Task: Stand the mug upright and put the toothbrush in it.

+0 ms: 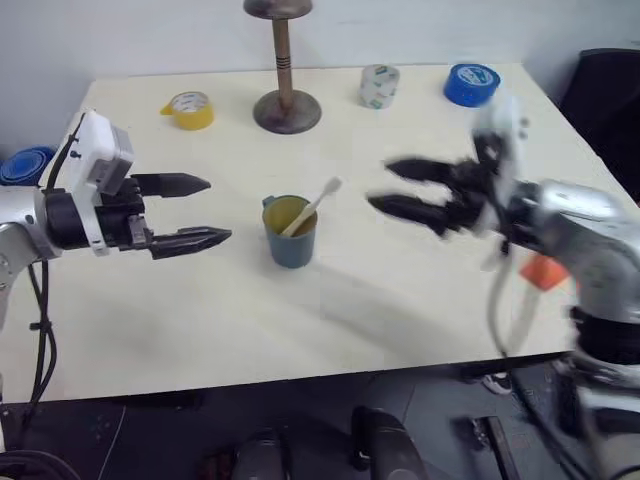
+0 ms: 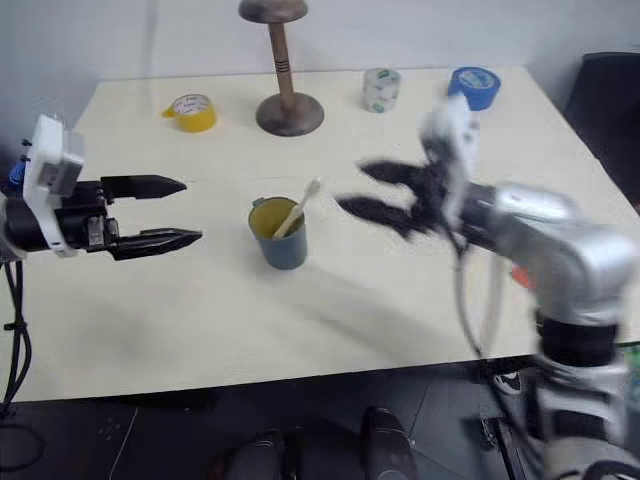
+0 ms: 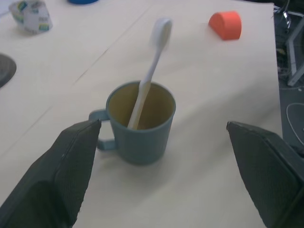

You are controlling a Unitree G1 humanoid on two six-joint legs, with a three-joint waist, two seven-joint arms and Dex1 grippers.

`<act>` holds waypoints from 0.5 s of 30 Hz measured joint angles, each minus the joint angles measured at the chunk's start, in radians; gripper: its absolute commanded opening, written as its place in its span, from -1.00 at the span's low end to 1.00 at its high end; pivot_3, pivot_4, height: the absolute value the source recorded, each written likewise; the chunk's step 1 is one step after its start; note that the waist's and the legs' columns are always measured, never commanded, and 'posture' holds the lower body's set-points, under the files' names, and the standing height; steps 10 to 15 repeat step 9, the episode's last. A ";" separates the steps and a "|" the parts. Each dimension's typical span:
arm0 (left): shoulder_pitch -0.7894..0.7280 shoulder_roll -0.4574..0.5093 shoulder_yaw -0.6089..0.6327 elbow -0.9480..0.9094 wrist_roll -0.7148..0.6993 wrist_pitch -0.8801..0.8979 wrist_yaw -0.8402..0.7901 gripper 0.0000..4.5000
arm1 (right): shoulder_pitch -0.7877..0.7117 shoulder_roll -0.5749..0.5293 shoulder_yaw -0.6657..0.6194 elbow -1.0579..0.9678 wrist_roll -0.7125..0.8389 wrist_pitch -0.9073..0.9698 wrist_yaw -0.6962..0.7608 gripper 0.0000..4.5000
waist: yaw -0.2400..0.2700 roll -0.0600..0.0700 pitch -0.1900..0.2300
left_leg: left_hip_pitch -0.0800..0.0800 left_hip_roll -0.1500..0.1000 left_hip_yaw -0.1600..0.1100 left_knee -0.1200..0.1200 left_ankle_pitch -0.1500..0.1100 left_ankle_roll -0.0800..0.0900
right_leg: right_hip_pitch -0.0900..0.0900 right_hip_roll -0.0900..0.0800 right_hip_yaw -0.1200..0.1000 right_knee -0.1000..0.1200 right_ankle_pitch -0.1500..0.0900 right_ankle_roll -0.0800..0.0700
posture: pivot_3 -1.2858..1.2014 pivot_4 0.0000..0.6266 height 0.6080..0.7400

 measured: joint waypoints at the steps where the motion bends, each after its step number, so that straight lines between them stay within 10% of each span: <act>1: 0.003 0.001 0.002 0.005 0.003 -0.002 -0.005 1.00 | 0.016 -0.036 -0.007 0.000 0.008 0.005 0.036 0.54 | 0.000 0.000 0.000 | 0.000 0.000 0.001 0.000 0.000 0.000 | 0.000 0.000 0.000 0.000 0.000 0.000 | 0.03 -0.52 1.00; 15: 0.003 0.018 0.027 0.032 0.010 -0.032 -0.062 1.00 | 0.042 -0.142 -0.022 0.071 0.023 -0.026 0.181 0.54 | 0.004 -0.002 0.000 | 0.003 0.000 0.005 0.002 0.000 0.000 | 0.000 -0.001 0.003 0.003 0.000 0.000 | 0.03 -0.52 1.00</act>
